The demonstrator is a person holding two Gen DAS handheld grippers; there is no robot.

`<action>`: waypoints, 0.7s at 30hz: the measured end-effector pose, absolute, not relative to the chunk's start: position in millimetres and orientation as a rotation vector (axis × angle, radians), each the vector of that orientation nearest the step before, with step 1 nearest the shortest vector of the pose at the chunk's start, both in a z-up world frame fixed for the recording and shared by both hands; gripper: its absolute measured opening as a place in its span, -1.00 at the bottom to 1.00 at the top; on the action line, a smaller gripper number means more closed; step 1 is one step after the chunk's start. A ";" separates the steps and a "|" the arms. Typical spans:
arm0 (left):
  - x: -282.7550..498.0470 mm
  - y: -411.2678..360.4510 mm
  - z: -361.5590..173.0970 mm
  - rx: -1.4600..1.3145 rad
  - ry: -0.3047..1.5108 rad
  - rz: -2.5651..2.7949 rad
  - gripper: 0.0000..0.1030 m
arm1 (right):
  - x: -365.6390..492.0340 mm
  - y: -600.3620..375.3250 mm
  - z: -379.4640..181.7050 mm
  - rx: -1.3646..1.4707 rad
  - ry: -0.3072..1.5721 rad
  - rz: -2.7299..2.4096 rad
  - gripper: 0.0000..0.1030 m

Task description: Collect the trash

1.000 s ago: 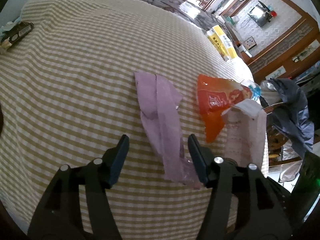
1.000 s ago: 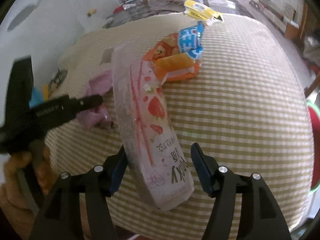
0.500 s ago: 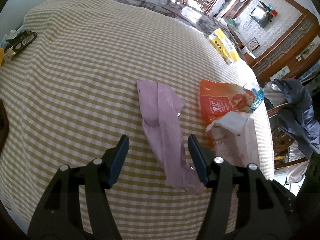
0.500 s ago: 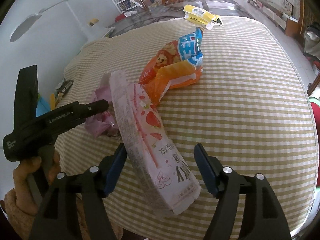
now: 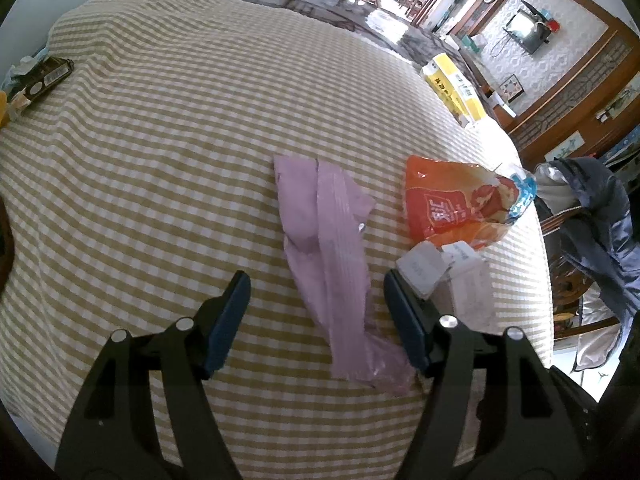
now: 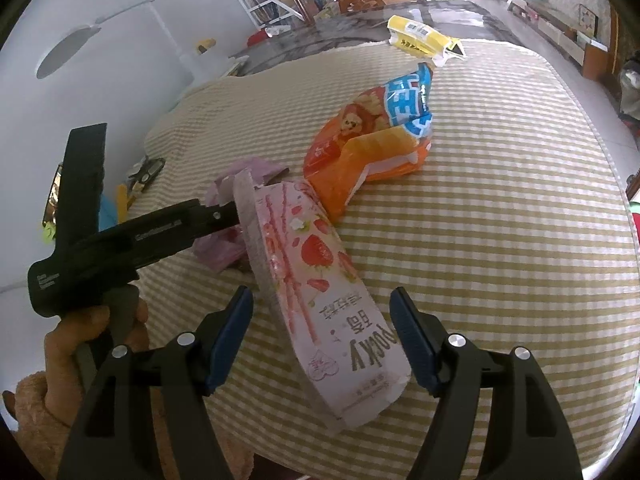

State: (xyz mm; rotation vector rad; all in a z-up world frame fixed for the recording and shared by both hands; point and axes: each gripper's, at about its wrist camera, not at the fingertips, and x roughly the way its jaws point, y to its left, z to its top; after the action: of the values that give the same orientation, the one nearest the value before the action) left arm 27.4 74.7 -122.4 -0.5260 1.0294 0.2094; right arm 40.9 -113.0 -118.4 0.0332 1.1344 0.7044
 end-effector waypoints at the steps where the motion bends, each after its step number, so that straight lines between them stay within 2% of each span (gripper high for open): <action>1: 27.7 73.4 -122.5 -0.514 1.031 0.213 0.26 | 40.4 -112.0 -118.8 0.030 1.137 0.707 0.36; 4: 29.1 68.9 -123.5 -0.490 1.039 0.203 -0.02 | 38.9 -109.0 -121.0 0.017 1.143 0.704 0.38; 6: 29.8 65.7 -124.4 -0.478 1.046 0.190 -0.28 | 38.3 -107.3 -122.3 0.012 1.147 0.704 0.38; 8: 30.3 62.2 -124.6 -0.471 1.051 0.175 -0.40 | 38.2 -106.5 -122.8 0.008 1.146 0.700 0.38; 14: 27.5 59.7 -116.9 -0.460 1.018 0.158 -0.47 | 38.2 -112.2 -119.3 0.018 1.104 0.672 0.36; 19: 25.6 63.5 -114.3 -0.486 1.003 0.152 -0.47 | 36.9 -110.5 -119.6 0.007 1.100 0.693 -0.10; 21: 24.8 64.3 -113.0 -0.484 0.999 0.154 -0.47 | 34.4 -108.2 -117.5 -0.015 1.086 0.700 -0.16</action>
State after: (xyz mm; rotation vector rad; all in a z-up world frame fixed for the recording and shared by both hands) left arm 24.8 64.3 -113.0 -0.4844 0.9989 0.1541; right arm 34.4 -108.2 -117.5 -0.0150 1.0858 0.6998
